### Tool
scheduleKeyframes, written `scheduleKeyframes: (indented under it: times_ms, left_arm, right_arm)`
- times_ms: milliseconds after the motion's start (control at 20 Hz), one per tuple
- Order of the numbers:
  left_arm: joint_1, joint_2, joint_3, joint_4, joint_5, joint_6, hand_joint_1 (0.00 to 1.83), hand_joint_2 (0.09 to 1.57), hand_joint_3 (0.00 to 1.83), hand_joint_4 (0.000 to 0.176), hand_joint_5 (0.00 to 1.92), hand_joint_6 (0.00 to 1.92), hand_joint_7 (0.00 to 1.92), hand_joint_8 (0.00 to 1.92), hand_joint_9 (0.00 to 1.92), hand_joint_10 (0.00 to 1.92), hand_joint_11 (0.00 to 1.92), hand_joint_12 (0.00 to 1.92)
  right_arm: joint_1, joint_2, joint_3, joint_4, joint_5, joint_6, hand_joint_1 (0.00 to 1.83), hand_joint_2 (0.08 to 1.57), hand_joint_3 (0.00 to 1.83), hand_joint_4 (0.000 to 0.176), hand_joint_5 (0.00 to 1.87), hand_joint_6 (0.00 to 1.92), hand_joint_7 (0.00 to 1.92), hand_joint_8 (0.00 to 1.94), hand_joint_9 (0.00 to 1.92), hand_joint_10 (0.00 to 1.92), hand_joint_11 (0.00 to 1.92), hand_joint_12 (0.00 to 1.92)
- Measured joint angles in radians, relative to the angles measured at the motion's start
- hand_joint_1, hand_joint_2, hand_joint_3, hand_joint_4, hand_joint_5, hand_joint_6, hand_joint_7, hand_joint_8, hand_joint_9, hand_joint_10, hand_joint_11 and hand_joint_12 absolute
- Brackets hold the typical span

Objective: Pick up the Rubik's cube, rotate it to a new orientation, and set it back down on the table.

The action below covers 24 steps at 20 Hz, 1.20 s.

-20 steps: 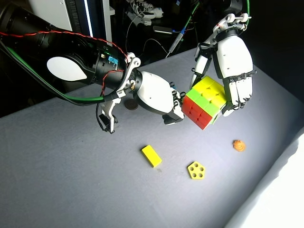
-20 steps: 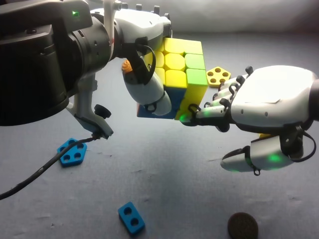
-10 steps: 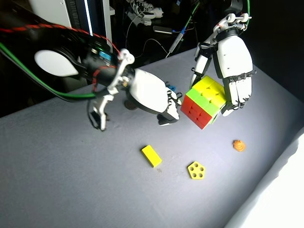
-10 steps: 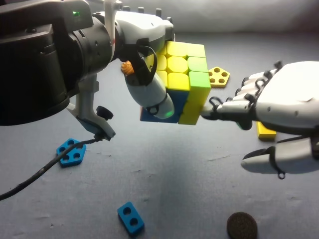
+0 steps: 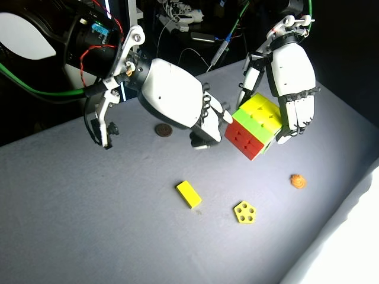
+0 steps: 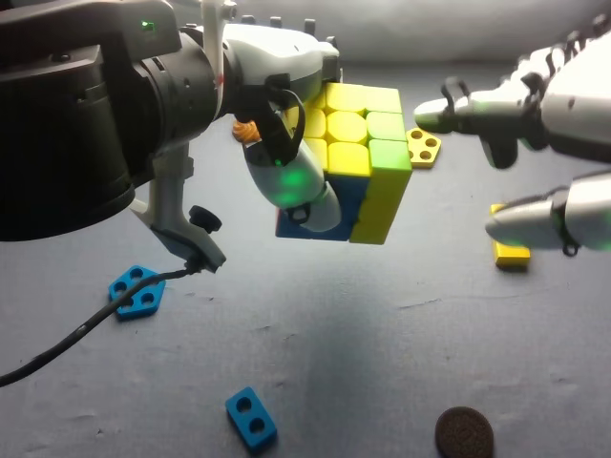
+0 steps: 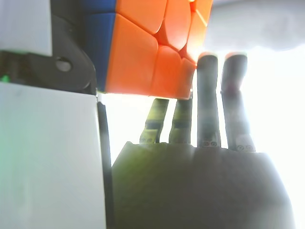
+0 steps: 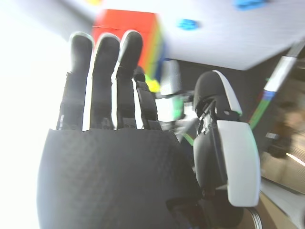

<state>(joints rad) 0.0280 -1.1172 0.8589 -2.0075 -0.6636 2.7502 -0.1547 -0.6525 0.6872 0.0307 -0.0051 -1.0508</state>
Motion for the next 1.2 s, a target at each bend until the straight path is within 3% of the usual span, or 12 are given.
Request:
scheduleKeyframes:
  times_ms: [100, 150, 200, 300, 350, 400, 450, 700, 850, 900, 1000, 1200]
  left_arm:
    - [0.008, 0.0, 0.0, 0.056, 0.005, -0.073, 0.95, 1.39, 0.0, 0.0, 0.51, 1.72, 0.15, 1.92, 0.21, 1.92, 0.23, 1.92]
    - [0.019, 0.0, 0.0, 0.103, 0.005, -0.126, 0.96, 1.45, 0.0, 0.0, 0.47, 1.8, 0.33, 1.92, 0.22, 1.92, 0.24, 1.92]
    - [0.026, 0.0, 0.0, 0.122, 0.005, -0.15, 0.96, 1.46, 0.01, 0.014, 0.46, 1.82, 0.36, 1.92, 0.23, 1.92, 0.24, 1.92]
    - [0.043, 0.0, 0.0, 0.145, 0.012, -0.19, 0.97, 1.46, 0.0, 0.009, 0.48, 1.8, 0.36, 1.92, 0.23, 1.92, 0.25, 1.92]
    - [0.051, 0.0, 0.0, 0.148, 0.02, -0.192, 0.96, 1.42, 0.0, 0.0, 0.48, 1.76, 0.17, 1.92, 0.21, 1.92, 0.24, 1.92]
    - [0.057, 0.0, 0.0, 0.15, 0.028, -0.198, 0.97, 1.41, 0.0, 0.0, 0.48, 1.75, 0.13, 1.92, 0.2, 1.92, 0.23, 1.92]
    - [0.067, 0.0, 0.004, 0.158, 0.043, -0.21, 0.96, 1.45, 0.0, 0.0, 0.46, 1.8, 0.33, 1.92, 0.21, 1.92, 0.23, 1.92]
    - [0.167, 0.0, 0.005, 0.383, 0.091, -0.497, 0.95, 1.47, 0.01, 0.024, 0.44, 1.84, 0.37, 1.92, 0.2, 1.92, 0.23, 1.92]
    - [0.217, 0.0, 0.007, 0.486, 0.111, -0.614, 0.97, 1.46, 0.0, 0.012, 0.47, 1.78, 0.37, 1.92, 0.2, 1.92, 0.24, 1.92]
    - [0.232, 0.0, 0.007, 0.517, 0.117, -0.645, 0.97, 1.41, 0.0, 0.0, 0.49, 1.74, 0.19, 1.92, 0.2, 1.92, 0.21, 1.92]
    - [0.266, 0.0, 0.008, 0.579, 0.124, -0.713, 0.98, 1.44, 0.0, 0.005, 0.48, 1.75, 0.39, 1.92, 0.21, 1.92, 0.22, 1.92]
    - [0.314, 0.0, 0.018, 0.702, 0.14, -0.821, 0.97, 1.45, 0.01, 0.015, 0.47, 1.79, 0.38, 1.92, 0.2, 1.92, 0.22, 1.92]
  right_arm:
    - [0.023, 0.01, 0.0, 0.0, -0.007, 0.001, 0.08, 1.29, 0.0, 0.0, 0.1, 0.0, 0.24, 0.36, 0.17, 0.99, 0.01, 1.68]
    - [0.028, 0.016, 0.0, 0.0, 0.002, 0.0, 0.04, 1.29, 0.0, 0.0, 0.08, 0.0, 0.22, 0.17, 0.14, 0.79, 0.0, 1.52]
    - [0.027, 0.016, 0.0, 0.0, 0.006, -0.002, 0.01, 1.3, 0.0, 0.0, 0.02, 0.0, 0.1, 0.06, 0.07, 0.45, 0.0, 1.2]
    - [0.024, 0.015, 0.0, 0.0, 0.008, -0.005, 0.0, 1.29, 0.0, 0.0, 0.0, 0.0, 0.01, 0.0, 0.02, 0.09, 0.0, 0.45]
    - [0.023, 0.015, 0.0, 0.0, 0.008, -0.005, 0.0, 1.27, 0.0, 0.0, 0.0, 0.0, 0.0, 0.0, 0.01, 0.02, 0.0, 0.12]
    - [0.019, 0.014, 0.0, 0.0, 0.013, -0.006, 0.0, 1.26, 0.0, 0.0, 0.0, 0.0, 0.0, 0.0, 0.0, 0.0, 0.0, 0.02]
    - [0.018, 0.014, 0.0, 0.0, 0.016, -0.007, 0.0, 1.25, 0.0, 0.0, 0.0, 0.0, 0.0, 0.0, 0.0, 0.0, 0.0, 0.0]
    - [-0.006, 0.014, -0.008, 0.0, 0.037, -0.012, 0.0, 1.25, 0.0, 0.0, 0.0, 0.0, 0.0, 0.0, 0.0, 0.0, 0.0, 0.0]
    - [-0.006, 0.014, -0.01, 0.0, 0.048, -0.012, 0.0, 1.26, 0.0, 0.0, 0.0, 0.0, 0.0, 0.0, 0.0, 0.0, 0.0, 0.0]
    - [-0.006, 0.014, -0.01, 0.0, 0.055, -0.012, 0.0, 1.26, 0.0, 0.0, 0.0, 0.0, 0.0, 0.0, 0.0, 0.0, 0.0, 0.0]
    - [-0.006, 0.014, -0.01, 0.0, 0.061, -0.012, 0.0, 1.26, 0.0, 0.0, 0.0, 0.0, 0.0, 0.0, 0.0, 0.0, 0.0, 0.0]
    - [-0.013, 0.014, -0.013, 0.0, 0.061, -0.011, 0.02, 1.27, 0.0, 0.0, 0.0, 0.0, 0.0, 0.0, 0.0, 0.0, 0.0, 0.0]
